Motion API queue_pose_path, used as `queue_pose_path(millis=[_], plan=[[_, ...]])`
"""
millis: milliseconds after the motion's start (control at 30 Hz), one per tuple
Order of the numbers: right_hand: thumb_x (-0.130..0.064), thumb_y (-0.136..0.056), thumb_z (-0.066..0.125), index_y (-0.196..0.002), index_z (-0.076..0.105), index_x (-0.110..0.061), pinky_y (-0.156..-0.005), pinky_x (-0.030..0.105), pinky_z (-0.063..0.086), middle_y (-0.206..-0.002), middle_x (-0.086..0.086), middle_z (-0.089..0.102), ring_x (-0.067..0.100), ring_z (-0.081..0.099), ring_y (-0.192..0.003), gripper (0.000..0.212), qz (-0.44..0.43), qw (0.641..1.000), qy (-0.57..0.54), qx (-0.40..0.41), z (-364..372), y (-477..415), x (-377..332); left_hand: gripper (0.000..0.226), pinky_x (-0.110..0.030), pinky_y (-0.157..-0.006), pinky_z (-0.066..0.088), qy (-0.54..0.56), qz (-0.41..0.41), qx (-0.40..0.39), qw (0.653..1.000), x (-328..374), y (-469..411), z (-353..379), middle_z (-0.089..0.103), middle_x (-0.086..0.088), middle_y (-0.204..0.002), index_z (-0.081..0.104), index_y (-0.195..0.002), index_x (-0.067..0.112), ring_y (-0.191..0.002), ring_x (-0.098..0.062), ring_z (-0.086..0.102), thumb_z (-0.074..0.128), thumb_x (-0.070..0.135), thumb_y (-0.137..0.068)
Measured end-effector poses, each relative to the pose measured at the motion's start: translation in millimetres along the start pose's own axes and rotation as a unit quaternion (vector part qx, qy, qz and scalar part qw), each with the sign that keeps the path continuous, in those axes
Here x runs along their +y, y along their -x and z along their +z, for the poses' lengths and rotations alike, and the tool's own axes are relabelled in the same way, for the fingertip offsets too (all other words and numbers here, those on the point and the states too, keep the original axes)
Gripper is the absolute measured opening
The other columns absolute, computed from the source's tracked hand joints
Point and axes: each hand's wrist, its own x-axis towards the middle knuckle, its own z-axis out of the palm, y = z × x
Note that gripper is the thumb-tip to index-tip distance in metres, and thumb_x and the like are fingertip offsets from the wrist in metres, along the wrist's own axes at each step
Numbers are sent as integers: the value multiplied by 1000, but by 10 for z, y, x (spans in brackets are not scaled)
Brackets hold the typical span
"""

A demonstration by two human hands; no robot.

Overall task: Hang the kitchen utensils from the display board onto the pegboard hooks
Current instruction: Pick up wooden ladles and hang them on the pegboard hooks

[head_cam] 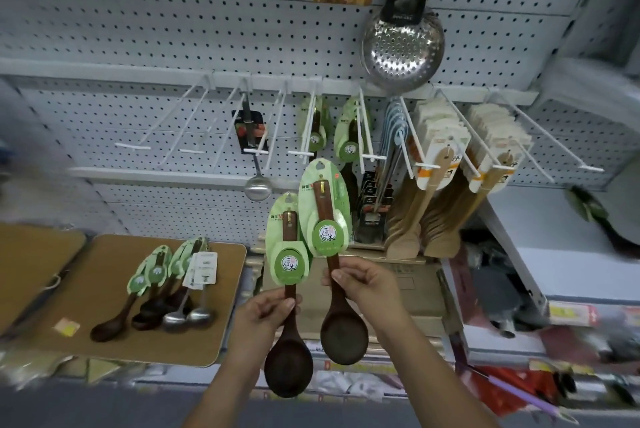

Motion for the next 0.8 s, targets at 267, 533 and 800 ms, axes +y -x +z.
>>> queue_pose_path(millis=[267,533,800], plan=[[9,-90,62,-101,70,-3,-77,27,60,-87,15,77,24,75,-80,18,6,1000,-6,5,219,-125,96,18,-16,-63,54,5,-4,-4,1000,17,-99,-140,78,-7,-86,72,-95,11,-80,-10,72,64,-3,-88],[8,-91,61,-97,72,-8,-77,28,61,-83,12,77,19,74,-77,20,0,999,-4,33,358,-307,148,18,-21,-68,57,9,-5,-7,1000,-18,-157,-280,77,-12,-87,73,-95,7,-82,-20,73,64,-6,-86],[0,-91,67,-103,70,-5,-93,44,57,-90,15,76,27,72,-90,14,11,995,0,99,539,-991,66,22,-19,-67,57,-3,-6,-19,1000,-107,-154,-444,77,-14,-84,73,-93,4,-78,-20,73,64,-13,-84]])
